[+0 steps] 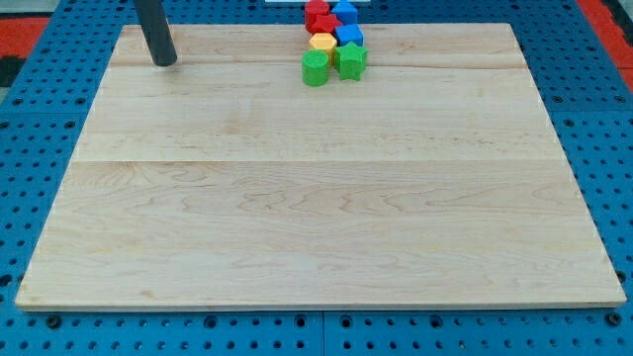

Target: Move your arm towards the top right

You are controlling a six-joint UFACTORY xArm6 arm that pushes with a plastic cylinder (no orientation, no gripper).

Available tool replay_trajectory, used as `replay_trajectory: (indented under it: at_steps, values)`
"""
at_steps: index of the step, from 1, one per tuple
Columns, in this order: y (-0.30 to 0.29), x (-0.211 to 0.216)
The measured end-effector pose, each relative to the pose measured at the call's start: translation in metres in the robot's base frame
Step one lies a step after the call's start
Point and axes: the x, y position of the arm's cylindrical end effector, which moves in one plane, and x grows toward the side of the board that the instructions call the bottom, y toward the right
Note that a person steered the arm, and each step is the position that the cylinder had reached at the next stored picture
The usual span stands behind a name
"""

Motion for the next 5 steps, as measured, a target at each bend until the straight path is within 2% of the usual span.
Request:
replay_trajectory:
  at_steps: [2,3,5]
  values:
    - [0.084,0.09]
    - [0.163,0.087]
    - [0.308,0.029]
